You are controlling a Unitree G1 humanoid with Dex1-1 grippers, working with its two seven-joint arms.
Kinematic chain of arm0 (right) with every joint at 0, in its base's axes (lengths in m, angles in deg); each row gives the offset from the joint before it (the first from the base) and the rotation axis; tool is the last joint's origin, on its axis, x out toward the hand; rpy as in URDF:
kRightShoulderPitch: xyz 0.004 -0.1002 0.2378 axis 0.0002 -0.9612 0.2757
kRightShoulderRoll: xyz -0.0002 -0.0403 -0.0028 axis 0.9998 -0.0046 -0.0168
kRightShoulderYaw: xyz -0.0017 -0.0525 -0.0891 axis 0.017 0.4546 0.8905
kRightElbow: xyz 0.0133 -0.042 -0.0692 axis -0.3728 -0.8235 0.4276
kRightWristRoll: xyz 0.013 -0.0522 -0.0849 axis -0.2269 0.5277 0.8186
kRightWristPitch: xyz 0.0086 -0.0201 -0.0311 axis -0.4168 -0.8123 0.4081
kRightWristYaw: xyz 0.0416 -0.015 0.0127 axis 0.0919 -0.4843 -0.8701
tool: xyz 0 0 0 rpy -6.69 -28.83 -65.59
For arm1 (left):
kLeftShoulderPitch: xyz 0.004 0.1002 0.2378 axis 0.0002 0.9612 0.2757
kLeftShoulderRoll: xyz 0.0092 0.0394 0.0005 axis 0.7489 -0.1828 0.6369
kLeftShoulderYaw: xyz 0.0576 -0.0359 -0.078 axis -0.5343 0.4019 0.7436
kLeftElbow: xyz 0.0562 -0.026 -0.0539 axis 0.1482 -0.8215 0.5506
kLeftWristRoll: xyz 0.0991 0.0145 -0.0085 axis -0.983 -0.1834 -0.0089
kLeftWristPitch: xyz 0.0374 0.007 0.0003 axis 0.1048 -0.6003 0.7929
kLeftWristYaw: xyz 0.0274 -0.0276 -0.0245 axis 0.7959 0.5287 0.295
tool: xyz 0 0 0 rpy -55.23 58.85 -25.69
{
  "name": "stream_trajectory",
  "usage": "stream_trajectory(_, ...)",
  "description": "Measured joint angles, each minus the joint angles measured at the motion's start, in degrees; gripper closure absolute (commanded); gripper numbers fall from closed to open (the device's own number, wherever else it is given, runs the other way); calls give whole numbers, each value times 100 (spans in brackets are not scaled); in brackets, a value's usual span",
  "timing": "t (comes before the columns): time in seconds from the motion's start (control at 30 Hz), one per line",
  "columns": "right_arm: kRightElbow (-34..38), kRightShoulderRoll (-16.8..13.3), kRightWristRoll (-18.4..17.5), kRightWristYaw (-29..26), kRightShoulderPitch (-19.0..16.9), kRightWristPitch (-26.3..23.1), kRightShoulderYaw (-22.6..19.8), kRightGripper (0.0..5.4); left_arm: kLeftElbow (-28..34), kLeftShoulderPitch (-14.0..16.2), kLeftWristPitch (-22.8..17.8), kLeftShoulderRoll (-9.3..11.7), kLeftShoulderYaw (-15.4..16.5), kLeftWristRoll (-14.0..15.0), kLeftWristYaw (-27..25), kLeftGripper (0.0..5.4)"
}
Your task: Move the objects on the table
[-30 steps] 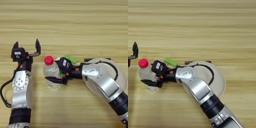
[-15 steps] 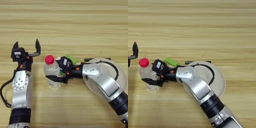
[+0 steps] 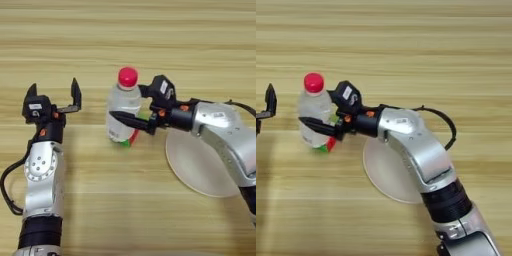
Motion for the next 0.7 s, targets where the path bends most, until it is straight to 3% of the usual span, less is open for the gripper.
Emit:
stream_trajectory(0.37, -83, -646, -363, 168, 148, -62, -1228, 215, -66, -27, 2, 2, 3, -9, 1, 0)
stream_trajectory(0.53, -424, -943, -346, 237, 171, 90, -1579, 215, -103, -33, 8, 2, 2, -11, 1, 0)
stream_trajectory(0.7, -1156, -1260, -91, 310, 178, 558, -1846, 215, -151, -43, 32, 4, 6, -11, 0, 0)
